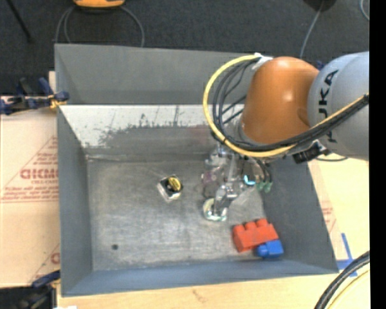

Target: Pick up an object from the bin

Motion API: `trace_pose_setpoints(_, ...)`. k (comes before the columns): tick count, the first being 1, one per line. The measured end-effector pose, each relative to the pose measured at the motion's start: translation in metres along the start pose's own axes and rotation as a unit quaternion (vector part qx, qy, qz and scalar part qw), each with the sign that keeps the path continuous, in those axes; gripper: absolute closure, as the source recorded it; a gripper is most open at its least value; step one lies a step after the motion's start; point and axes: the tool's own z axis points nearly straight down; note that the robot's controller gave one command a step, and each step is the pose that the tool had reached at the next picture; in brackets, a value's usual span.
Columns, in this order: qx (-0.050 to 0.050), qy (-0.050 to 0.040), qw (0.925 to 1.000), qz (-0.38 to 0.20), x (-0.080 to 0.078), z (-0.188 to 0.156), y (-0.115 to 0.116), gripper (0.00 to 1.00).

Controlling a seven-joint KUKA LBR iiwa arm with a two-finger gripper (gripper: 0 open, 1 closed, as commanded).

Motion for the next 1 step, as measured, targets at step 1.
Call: trace_pose_setpoints(1, 0.0, -0.0043, 0.9825, -0.186, -0.0462, 0.1128, 0.0445, 0.0)
